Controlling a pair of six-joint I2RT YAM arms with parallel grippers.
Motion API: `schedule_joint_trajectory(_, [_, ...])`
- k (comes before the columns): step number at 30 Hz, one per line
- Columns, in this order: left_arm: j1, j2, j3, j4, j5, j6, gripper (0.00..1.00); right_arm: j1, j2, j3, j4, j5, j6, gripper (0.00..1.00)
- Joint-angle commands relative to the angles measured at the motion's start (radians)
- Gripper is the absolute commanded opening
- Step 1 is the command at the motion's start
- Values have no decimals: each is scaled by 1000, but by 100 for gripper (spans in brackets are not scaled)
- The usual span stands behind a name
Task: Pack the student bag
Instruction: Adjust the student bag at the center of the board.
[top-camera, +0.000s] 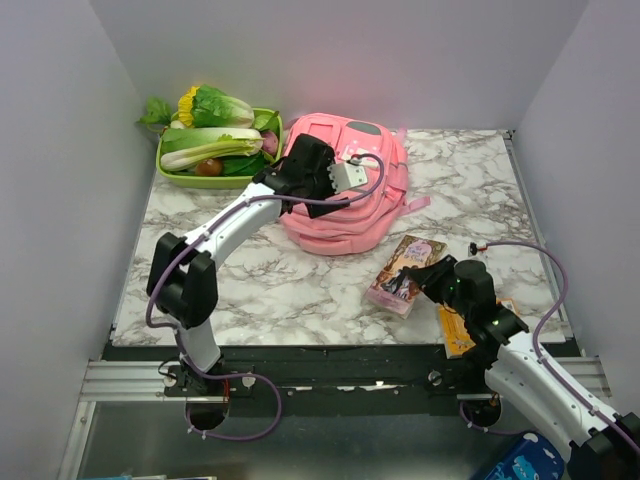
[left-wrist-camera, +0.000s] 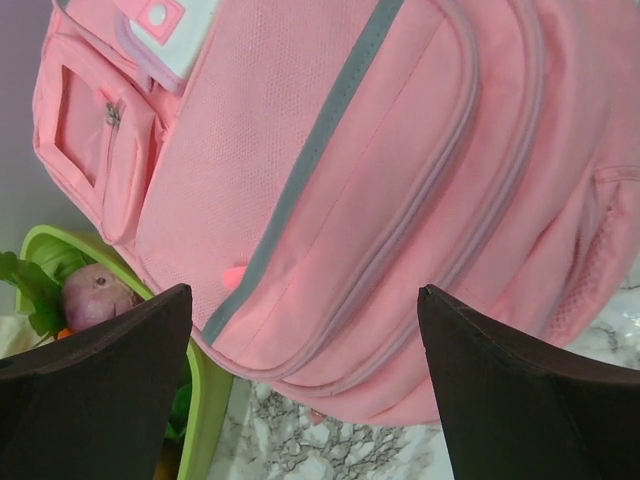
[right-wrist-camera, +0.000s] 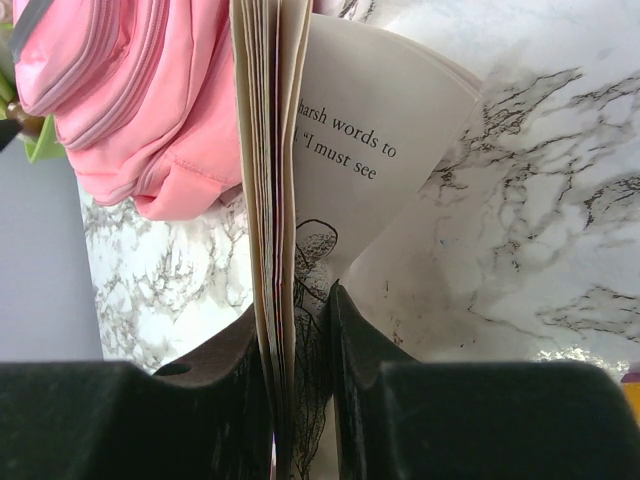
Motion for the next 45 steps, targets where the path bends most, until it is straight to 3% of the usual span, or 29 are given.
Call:
schedule_joint_trajectory(1, [45, 115, 53, -20, -29, 100, 99, 1, -3, -17, 28, 7, 17, 25])
schedule_joint_trajectory(7, [59, 208, 131, -46, -54, 155, 99, -1, 7, -26, 46, 2, 32, 25])
schedule_joint_trajectory(11, [58, 214, 88, 75, -93, 160, 98, 1, 9, -31, 55, 1, 40, 24])
schedule_joint_trajectory(13, [58, 212, 77, 112, -87, 154, 84, 1, 6, -31, 55, -1, 43, 24])
schedule_joint_trajectory(14, [58, 206, 65, 127, -72, 137, 66, 3, 7, -32, 55, 1, 45, 24])
schedule_joint_trajectory(16, [56, 195, 48, 157, -55, 122, 43, 1, 1, -34, 55, 1, 46, 24])
schedule_joint_trajectory(17, [55, 185, 37, 161, -43, 111, 22, 1, -6, -37, 55, 1, 49, 24])
schedule_joint_trajectory(19, [47, 175, 34, 158, -32, 70, 0, 1, -14, -41, 58, 4, 54, 24])
schedule_joint_trajectory(25, [12, 122, 66, 87, -40, -70, 0, 1, -25, -28, 60, -10, 57, 24])
schedule_joint_trajectory(38, [-40, 152, 586, -331, 100, -421, 0, 1, -48, 29, 106, -68, 106, 25])
schedule_joint_trajectory(45, [-91, 96, 487, -339, 120, -461, 0, 1, -11, 69, 152, -70, 144, 27])
